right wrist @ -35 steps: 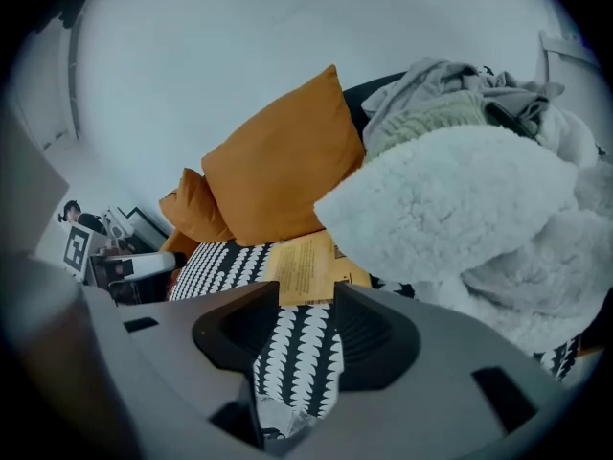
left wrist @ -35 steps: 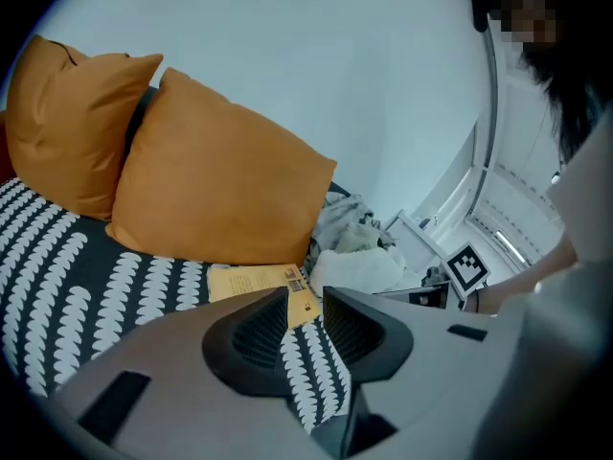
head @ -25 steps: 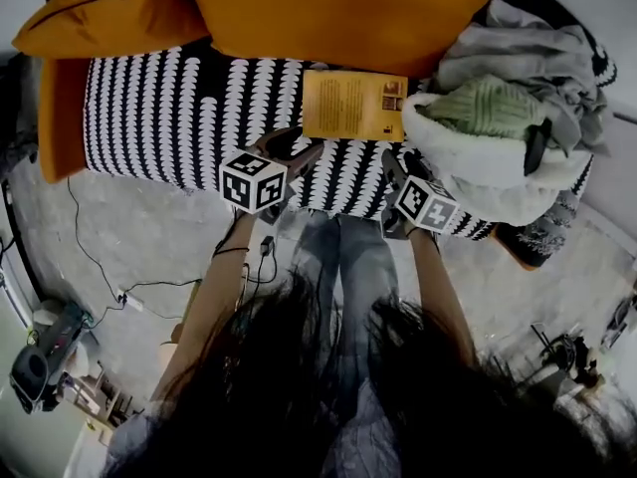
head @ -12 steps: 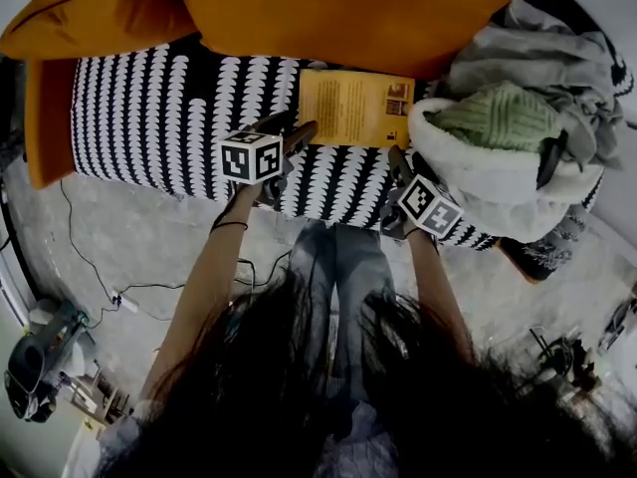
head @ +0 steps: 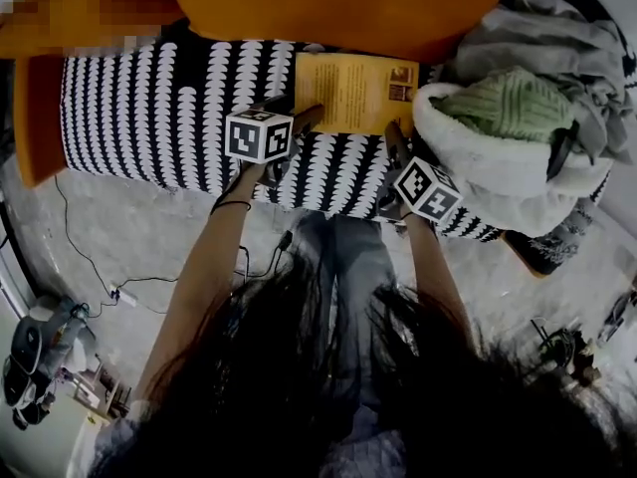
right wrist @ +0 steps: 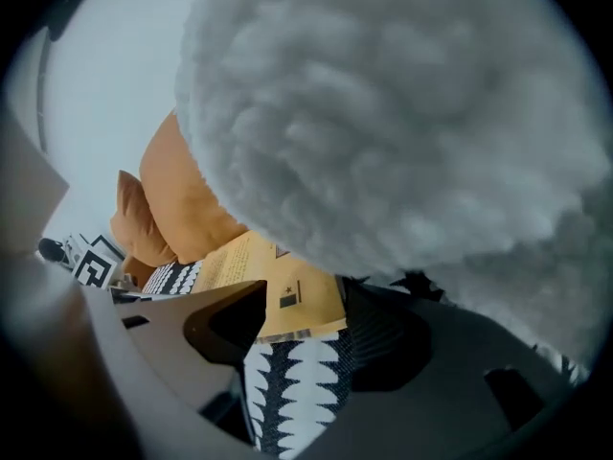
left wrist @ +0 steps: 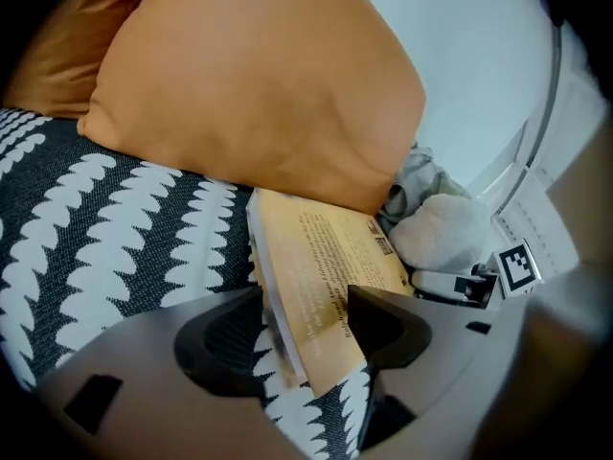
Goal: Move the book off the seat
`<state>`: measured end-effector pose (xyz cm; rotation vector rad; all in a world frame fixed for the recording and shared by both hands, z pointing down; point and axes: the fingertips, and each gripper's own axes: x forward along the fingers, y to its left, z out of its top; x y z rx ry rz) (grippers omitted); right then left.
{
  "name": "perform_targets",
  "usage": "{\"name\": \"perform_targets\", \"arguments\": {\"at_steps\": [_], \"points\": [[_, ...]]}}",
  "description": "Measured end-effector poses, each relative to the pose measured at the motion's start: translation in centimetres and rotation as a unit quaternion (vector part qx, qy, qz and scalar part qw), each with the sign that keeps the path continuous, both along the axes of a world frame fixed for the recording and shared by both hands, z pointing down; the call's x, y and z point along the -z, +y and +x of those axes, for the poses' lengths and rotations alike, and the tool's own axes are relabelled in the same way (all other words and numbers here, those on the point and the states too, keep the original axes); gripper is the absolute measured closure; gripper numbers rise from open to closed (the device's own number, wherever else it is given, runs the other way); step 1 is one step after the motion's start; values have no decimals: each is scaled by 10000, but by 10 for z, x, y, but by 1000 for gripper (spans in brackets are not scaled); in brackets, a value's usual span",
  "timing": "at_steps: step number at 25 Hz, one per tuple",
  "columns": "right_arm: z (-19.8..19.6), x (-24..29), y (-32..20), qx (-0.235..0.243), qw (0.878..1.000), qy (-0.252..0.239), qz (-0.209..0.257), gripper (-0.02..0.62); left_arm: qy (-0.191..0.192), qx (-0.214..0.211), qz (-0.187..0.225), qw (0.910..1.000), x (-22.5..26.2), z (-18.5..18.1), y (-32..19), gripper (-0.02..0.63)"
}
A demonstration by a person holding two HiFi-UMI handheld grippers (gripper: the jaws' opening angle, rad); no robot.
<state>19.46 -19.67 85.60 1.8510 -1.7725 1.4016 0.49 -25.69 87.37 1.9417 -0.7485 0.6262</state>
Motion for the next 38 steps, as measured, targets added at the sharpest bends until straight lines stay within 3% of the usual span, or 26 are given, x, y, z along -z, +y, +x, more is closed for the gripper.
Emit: {"name": "perform_targets", "arguments": {"at_steps": [7, 12, 20, 24, 38], "points": [[1, -8, 3, 575, 9965, 548, -270, 354, 92, 508, -228, 9984, -1, -2, 1, 336], [-9, 1, 16, 692, 9947, 522, -556, 364, 54, 895, -418, 9951, 5, -14, 18, 336], [-45, 41, 44, 856, 9917, 458, -846, 378, 189, 1884, -706, 9794, 38, -56, 63, 337], [-63, 73, 47, 966, 9915, 383, -781, 391, 147, 2321, -497, 9713, 72, -82, 69, 339], [-100, 235, 2, 1680, 9844, 482, 195, 393, 440, 2778, 660, 9574, 241, -122, 50, 339]]}}
